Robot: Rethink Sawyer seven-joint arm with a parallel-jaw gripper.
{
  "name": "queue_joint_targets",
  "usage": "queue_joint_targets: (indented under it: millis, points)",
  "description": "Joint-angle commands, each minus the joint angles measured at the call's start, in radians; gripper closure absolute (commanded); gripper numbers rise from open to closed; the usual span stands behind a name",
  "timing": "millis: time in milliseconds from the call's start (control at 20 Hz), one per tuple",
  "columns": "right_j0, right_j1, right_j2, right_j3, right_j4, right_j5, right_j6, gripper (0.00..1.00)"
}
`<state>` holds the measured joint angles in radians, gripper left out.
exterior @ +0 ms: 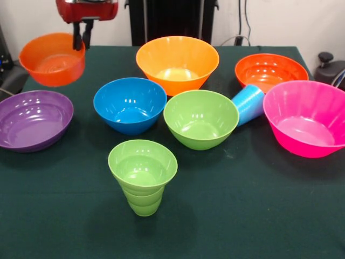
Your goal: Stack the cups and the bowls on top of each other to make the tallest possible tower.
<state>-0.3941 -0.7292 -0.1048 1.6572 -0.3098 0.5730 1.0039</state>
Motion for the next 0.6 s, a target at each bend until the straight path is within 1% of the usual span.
queue_joint_targets:
  millis: [50, 150, 300, 400, 600]
  points:
    - [0.125, 0.079, 0.096, -0.182, 0.056, 0.115, 0.209, 1.0]
    - [0.149, 0.086, 0.096, -0.208, 0.079, 0.137, 0.213, 1.0]
    - [0.167, 0.107, 0.106, -0.238, 0.108, 0.125, 0.205, 1.0]
    - [0.19, 0.128, 0.091, -0.273, 0.12, 0.14, 0.213, 1.0]
    - [0.232, 0.155, 0.05, -0.342, 0.138, 0.21, 0.217, 1.0]
